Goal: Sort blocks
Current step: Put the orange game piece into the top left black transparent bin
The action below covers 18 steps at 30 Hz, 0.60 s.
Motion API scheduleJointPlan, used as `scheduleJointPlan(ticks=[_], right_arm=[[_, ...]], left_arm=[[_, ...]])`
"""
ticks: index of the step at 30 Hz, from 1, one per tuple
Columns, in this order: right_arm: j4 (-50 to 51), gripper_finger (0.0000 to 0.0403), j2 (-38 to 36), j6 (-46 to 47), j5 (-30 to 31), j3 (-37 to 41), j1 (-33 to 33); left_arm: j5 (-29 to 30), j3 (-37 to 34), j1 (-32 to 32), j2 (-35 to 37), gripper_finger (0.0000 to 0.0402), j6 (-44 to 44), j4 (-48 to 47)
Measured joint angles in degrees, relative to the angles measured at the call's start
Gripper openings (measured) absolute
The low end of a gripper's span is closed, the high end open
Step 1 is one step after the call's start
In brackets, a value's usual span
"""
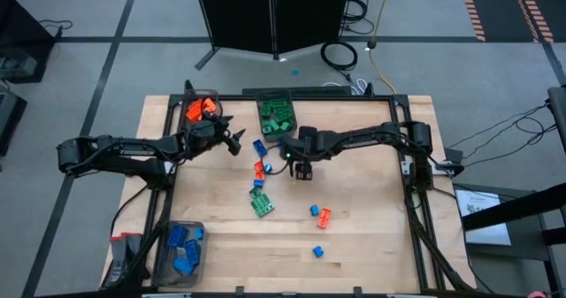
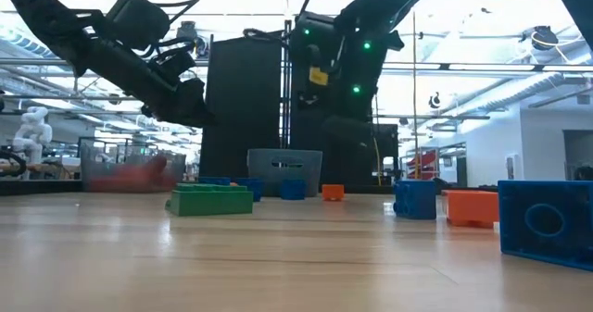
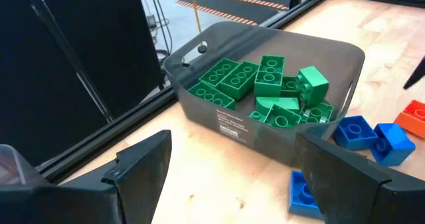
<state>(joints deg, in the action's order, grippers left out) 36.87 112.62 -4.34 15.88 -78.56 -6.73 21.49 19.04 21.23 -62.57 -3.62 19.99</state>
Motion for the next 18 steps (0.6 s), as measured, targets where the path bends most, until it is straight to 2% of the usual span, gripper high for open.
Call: scheduleJointPlan(ticks=[6, 18], right_arm=[[-1.16, 0.0295, 0.29, -0.39, -4.35, 0.00, -0.95], [-1.86, 0.0290, 1.99, -0.87, -4.34, 0.02, -2.57]], left_arm=[[-0.04, 0.01, 0.00, 0.00, 0.0322, 0.00, 0.00], [-0.32, 0.01, 0.00, 0.00, 0.0321, -0.09, 0.02]])
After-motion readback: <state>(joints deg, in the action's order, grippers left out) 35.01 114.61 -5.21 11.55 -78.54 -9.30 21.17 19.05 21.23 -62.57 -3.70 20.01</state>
